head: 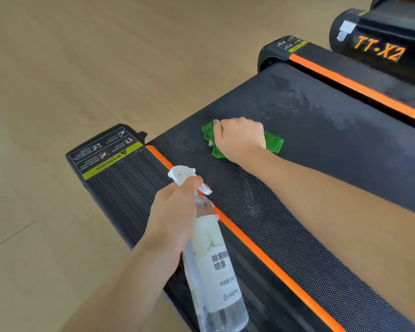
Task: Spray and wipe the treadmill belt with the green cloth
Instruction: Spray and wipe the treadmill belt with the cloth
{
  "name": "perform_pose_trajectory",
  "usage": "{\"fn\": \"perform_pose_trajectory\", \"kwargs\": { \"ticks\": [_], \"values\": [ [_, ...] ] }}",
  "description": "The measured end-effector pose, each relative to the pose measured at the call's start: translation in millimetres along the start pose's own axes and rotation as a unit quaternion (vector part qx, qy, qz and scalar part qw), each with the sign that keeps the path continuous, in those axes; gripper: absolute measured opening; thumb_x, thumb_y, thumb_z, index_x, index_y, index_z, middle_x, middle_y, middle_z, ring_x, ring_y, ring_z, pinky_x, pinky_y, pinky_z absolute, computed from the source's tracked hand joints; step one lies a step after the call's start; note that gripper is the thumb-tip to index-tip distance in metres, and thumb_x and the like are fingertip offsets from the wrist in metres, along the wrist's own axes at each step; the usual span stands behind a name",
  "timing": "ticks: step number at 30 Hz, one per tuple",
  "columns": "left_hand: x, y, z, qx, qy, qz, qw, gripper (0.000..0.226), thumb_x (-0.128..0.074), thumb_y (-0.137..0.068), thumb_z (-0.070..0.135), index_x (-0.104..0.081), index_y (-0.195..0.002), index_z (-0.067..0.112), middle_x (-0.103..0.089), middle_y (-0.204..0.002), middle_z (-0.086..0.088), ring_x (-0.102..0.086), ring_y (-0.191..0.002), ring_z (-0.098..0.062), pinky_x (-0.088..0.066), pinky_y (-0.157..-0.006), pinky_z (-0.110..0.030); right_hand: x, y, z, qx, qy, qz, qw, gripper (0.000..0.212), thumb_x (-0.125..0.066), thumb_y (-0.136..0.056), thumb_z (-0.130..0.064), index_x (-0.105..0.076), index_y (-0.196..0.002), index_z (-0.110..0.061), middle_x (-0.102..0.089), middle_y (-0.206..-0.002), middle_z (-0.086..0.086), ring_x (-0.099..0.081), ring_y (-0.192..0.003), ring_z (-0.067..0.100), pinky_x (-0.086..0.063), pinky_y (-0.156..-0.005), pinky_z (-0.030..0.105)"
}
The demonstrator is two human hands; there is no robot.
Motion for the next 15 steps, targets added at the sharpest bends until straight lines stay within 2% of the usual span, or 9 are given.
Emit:
{"fn": "perform_pose_trajectory", "kwargs": {
  "ticks": [1, 3, 6, 9, 11, 15],
  "values": [
    [0.4, 1.2, -0.6, 0.003, -0.001, 0.001, 1.0, 0.016, -0.066, -0.09, 0.017, -0.068, -0.079, 0.005, -0.067, -0.053, -0.01, -0.063, -0.04, -0.025, -0.052, -0.065, -0.034, 1.6, 20.2, -0.6, 0.011, 0.004, -0.008, 1.0, 0.051, -0.026, -0.104, -0.042, -0.049, -0.065, -0.019, -0.05, -0.063, -0.002, -0.06, -0.07, 0.029, -0.036, -0.061, 0.034],
    [0.3, 4.4, -0.1, -0.002, 0.0, -0.006, 1.0, 0.016, -0.066, -0.091, 0.019, -0.071, -0.082, 0.006, -0.068, -0.054, -0.009, -0.066, -0.042, -0.024, -0.052, -0.064, -0.032, 7.6, 78.5, 6.4, 0.09, 0.009, -0.018, 0.996, 0.048, -0.027, -0.101, -0.043, -0.053, -0.068, -0.02, -0.059, -0.066, -0.003, -0.06, -0.068, 0.026, -0.042, -0.059, 0.033],
    [-0.4, 4.9, -2.3, -0.001, -0.008, 0.0, 1.0, 0.021, -0.066, -0.093, 0.023, -0.071, -0.079, 0.008, -0.069, -0.052, -0.008, -0.065, -0.041, -0.021, -0.052, -0.061, -0.03, 21.4, 161.1, 25.7, 0.23, -0.043, -0.034, 0.972, 0.043, -0.031, -0.101, -0.041, -0.048, -0.065, -0.024, -0.053, -0.062, -0.005, -0.055, -0.06, 0.022, -0.042, -0.051, 0.035],
    [-4.6, 0.7, -1.4, 0.001, -0.011, 0.005, 1.0, 0.02, -0.066, -0.092, 0.021, -0.071, -0.078, 0.007, -0.068, -0.05, -0.009, -0.065, -0.041, -0.022, -0.051, -0.058, -0.029, 17.8, 139.9, 35.7, 0.274, -0.013, 0.014, 0.962, 0.043, -0.034, -0.101, -0.038, -0.05, -0.065, -0.022, -0.053, -0.062, -0.003, -0.055, -0.059, 0.025, -0.041, -0.047, 0.035],
    [-3.8, -0.8, -3.2, -0.017, -0.011, -0.009, 1.0, 0.022, -0.064, -0.093, 0.023, -0.073, -0.084, 0.006, -0.068, -0.053, -0.009, -0.067, -0.045, -0.024, -0.051, -0.059, -0.029, 10.6, 81.4, 35.5, 0.196, 0.04, 0.041, 0.979, 0.047, -0.029, -0.102, -0.04, -0.05, -0.065, -0.021, -0.054, -0.065, -0.003, -0.061, -0.066, 0.029, -0.039, -0.053, 0.033],
    [-0.5, 1.2, -5.7, -0.036, -0.01, -0.024, 0.999, 0.028, -0.064, -0.093, 0.026, -0.073, -0.097, -0.001, -0.07, -0.061, -0.009, -0.068, -0.05, -0.025, -0.051, -0.068, -0.035, -1.0, -7.3, 45.1, -0.023, 0.025, 0.03, 0.999, 0.05, -0.026, -0.105, -0.04, -0.051, -0.067, -0.019, -0.047, -0.061, -0.001, -0.06, -0.07, 0.032, -0.033, -0.063, 0.034]
  ]
}}
Point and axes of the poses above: each hand's wrist, its own y-axis away from the middle knuckle, its own x-axis out of the back of the hand, z = x × y, the point moved 4 cm from there along -y, towards the middle knuckle
